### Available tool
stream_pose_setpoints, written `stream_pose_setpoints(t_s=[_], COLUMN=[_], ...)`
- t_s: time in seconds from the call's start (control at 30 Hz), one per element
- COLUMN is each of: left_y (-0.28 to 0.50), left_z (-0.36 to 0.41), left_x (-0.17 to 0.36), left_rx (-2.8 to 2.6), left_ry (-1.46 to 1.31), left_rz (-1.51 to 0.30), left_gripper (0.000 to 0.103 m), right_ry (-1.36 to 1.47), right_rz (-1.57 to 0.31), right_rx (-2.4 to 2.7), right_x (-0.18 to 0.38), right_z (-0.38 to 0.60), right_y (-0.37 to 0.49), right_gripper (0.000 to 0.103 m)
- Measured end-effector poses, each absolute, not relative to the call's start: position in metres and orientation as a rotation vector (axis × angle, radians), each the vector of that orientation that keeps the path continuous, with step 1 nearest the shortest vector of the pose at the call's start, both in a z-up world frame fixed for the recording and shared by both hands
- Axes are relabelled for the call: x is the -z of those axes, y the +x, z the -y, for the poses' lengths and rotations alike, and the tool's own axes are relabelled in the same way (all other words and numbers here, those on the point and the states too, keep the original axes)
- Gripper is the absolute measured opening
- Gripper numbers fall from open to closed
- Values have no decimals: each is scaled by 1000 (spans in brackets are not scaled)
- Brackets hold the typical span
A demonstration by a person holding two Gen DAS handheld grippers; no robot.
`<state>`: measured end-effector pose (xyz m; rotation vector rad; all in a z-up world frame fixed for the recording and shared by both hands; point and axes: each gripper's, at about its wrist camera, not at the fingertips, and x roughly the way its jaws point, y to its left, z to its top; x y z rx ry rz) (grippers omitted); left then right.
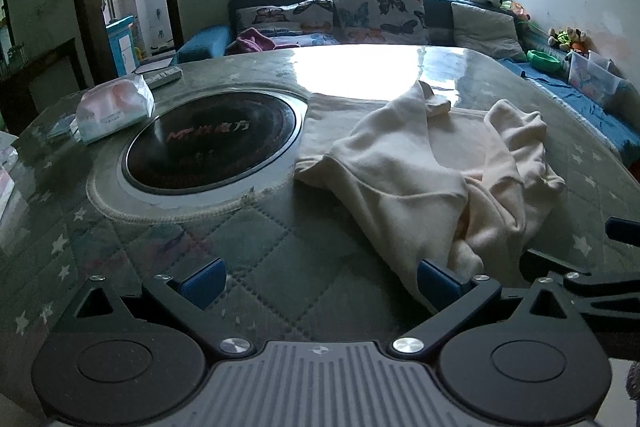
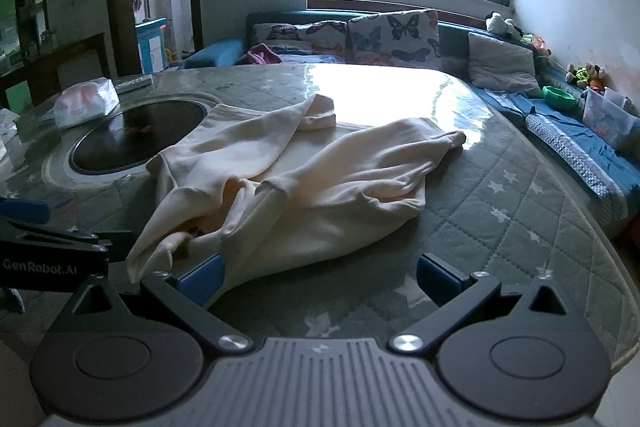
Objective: Fold clothes
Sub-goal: 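Move both grippers toward the crumpled cream sweatshirt on the table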
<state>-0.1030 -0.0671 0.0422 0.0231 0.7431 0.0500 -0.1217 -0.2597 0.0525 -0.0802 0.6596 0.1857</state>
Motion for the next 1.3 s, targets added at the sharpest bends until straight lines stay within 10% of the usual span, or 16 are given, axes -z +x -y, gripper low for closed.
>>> stream_pose_setpoints(t_s=[1.3], left_y=[-152], left_z=[75], left_x=[-34], left_rx=[-57], left_ry=[65], left_rz=[-733], left_gripper=[103], right_ry=[-108], right_rz=[-659], right_rx=[-139], right_x=[-47], right_z=[261], right_y=[-169], right_gripper=[103])
